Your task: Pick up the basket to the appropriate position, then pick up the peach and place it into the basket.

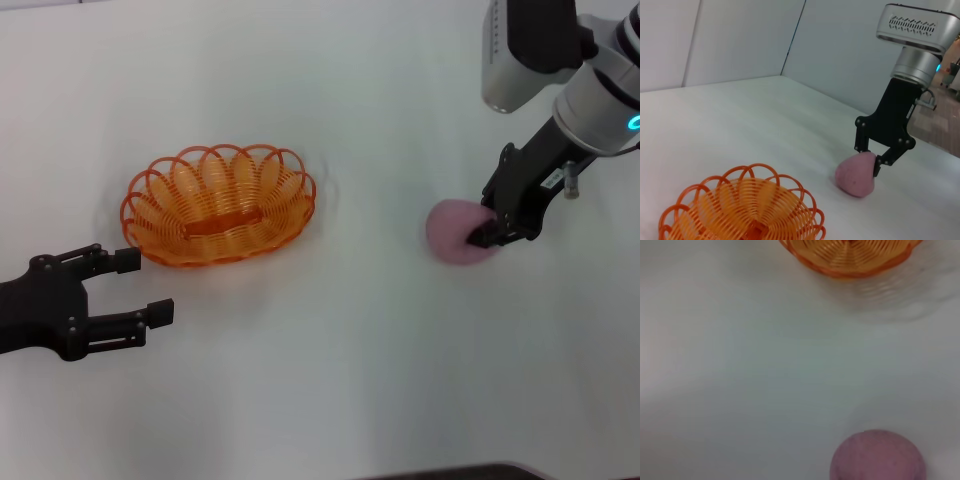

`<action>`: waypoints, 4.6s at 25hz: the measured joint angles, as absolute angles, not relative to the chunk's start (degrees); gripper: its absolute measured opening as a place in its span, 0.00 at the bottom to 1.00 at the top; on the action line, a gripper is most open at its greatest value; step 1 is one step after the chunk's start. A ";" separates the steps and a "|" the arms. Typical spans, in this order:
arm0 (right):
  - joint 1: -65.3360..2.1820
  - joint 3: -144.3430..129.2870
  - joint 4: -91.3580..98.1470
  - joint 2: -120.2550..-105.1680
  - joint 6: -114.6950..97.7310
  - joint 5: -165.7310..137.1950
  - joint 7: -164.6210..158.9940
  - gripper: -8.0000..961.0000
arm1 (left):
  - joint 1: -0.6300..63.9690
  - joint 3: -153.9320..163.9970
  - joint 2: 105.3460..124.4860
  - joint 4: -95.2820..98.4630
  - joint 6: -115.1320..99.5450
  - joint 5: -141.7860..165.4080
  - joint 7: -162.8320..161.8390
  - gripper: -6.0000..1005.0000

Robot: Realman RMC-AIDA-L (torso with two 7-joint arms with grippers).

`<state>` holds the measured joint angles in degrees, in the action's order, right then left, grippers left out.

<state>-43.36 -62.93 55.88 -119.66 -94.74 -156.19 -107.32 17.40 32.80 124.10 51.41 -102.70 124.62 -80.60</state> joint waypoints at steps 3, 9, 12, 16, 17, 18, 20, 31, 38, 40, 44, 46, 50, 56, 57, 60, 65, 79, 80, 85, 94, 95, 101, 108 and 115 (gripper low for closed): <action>-43.65 -62.64 57.25 -119.56 -95.91 -156.18 -107.32 0.26 | 17.40 32.84 124.10 51.41 -102.72 124.62 -80.60 0.86; -43.93 -61.88 64.54 -119.37 -100.81 -153.46 -107.29 0.20 | 17.66 32.96 124.10 51.41 -102.72 124.62 -80.60 0.86; -44.04 -60.80 68.59 -119.28 -103.39 -150.35 -107.10 0.17 | 17.74 32.78 124.10 51.41 -102.80 124.33 -80.60 0.86; -44.49 -58.27 71.77 -119.25 -105.22 -145.33 -106.55 0.13 | 17.83 32.73 124.11 51.41 -102.83 124.14 -80.58 0.86; -44.53 -57.73 71.99 -119.22 -105.31 -144.16 -106.44 0.13 | 17.86 32.72 124.11 51.41 -102.83 124.13 -80.58 0.86; -44.49 -57.11 72.10 -119.14 -105.42 -142.13 -106.14 0.12 | 17.91 32.65 124.10 51.41 -102.83 124.13 -80.58 0.86; -43.90 -55.89 71.92 -118.94 -105.48 -136.84 -104.95 0.11 | 18.14 32.54 124.10 51.42 -102.85 124.11 -80.58 0.86; -38.60 -51.35 51.68 -119.15 -96.21 -118.35 -84.96 0.06 | 18.17 31.81 124.02 51.45 -102.58 123.11 -80.29 0.86; -38.49 -50.02 29.27 -119.72 -85.40 -108.03 -64.39 0.06 | 18.11 31.64 124.01 51.32 -102.33 122.72 -80.10 0.86; -38.76 -50.30 22.67 -120.03 -82.21 -104.27 -57.62 0.06 | 18.20 31.67 124.01 51.23 -102.31 122.71 -80.09 0.86; -39.96 -50.41 12.86 -120.51 -77.71 -99.42 -47.68 0.06 | 18.23 31.73 124.01 50.97 -102.30 122.69 -80.07 0.86; -40.93 -50.31 10.02 -120.79 -75.33 -98.65 -46.25 0.07 | 18.28 31.73 124.01 50.63 -102.30 122.69 -80.06 0.86; -42.88 -49.80 5.99 -121.01 -71.06 -97.63 -44.36 0.09 | 18.45 31.74 124.01 50.27 -102.02 122.69 -80.01 0.86; -44.70 -49.93 2.80 -121.21 -69.49 -96.85 -42.42 0.12 | 18.38 31.80 124.01 50.26 -101.35 122.69 -79.98 0.86; -44.86 -50.05 2.61 -121.23 -69.51 -96.87 -42.40 0.12 | 18.30 31.79 124.01 50.26 -101.12 122.69 -79.98 0.86; -45.25 -49.98 1.55 -121.23 -69.55 -96.90 -41.86 0.14 | 18.15 31.79 124.01 50.20 -100.68 122.69 -79.98 0.86; -45.26 -49.88 1.37 -121.22 -69.43 -96.85 -41.67 0.24 | 18.15 31.76 124.01 49.59 -100.41 122.72 -79.75 0.86; -45.29 -49.74 1.24 -121.11 -71.38 -96.85 -42.18 0.76 | 17.93 31.72 124.01 49.48 -100.17 122.70 -79.36 0.86; -45.29 -49.75 1.23 -121.11 -71.58 -96.84 -42.18 0.79 | 17.93 31.72 124.01 49.48 -100.24 122.69 -79.36 0.86; -45.14 -49.73 1.26 -121.00 -72.62 -96.77 -42.30 0.91 | 17.93 31.73 124.01 49.48 -100.33 122.69 -79.36 0.86; -40.94 -51.15 13.27 -119.87 -81.70 -97.80 -57.16 0.97 | 17.98 31.71 124.01 49.69 -100.48 122.69 -79.36 0.86; -39.80 -51.82 16.56 -119.73 -83.24 -98.24 -60.20 0.97 | 17.99 31.69 124.01 49.74 -100.51 122.69 -79.36 0.86; -31.14 -53.62 40.12 -119.37 -91.28 -104.40 -76.24 0.97 | 18.04 31.11 124.02 50.16 -100.75 122.69 -79.44 0.86; -22.52 -51.71 52.12 -118.25 -96.56 -106.90 -81.12 0.97 | 17.66 22.78 123.52 49.92 -101.18 120.20 -79.09 0.86; -19.02 -46.85 45.09 -118.46 -96.53 -106.95 -71.92 0.97 | 15.78 19.59 123.69 49.33 -101.56 118.86 -76.39 0.86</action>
